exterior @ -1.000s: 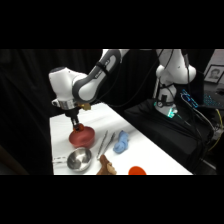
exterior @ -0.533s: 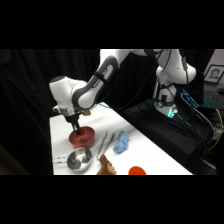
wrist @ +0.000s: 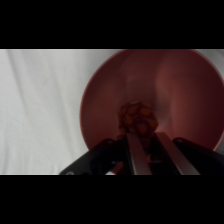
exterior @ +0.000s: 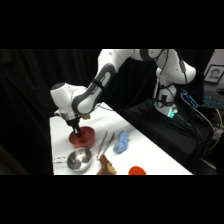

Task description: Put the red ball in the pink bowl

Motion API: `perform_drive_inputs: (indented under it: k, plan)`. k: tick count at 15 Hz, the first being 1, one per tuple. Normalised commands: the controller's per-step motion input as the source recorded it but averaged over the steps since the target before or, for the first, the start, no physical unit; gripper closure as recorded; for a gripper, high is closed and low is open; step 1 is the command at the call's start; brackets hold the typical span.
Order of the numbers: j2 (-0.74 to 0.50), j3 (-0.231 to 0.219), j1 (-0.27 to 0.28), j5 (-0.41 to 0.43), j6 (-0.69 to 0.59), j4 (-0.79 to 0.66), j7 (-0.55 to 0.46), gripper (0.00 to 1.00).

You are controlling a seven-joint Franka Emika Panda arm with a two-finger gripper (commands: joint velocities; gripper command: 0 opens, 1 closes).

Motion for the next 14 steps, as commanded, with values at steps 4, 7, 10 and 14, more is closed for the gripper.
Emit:
perform_drive_inputs:
  k: [4, 7, 10, 14]
  plan:
    - [0.05, 0.063, -0.060, 0.072, -0.17, 0.22, -0.06, 0.24]
    - [-0.06, 0.035, -0.036, 0.037, -0.21, 0.14, -0.05, 0.01]
    - [-0.23, 0.035, -0.023, 0.029, -0.26, -0.01, -0.06, 0.00]
    - [-0.39, 0.027, 0.009, 0.009, -0.30, -0.16, -0.04, 0.00]
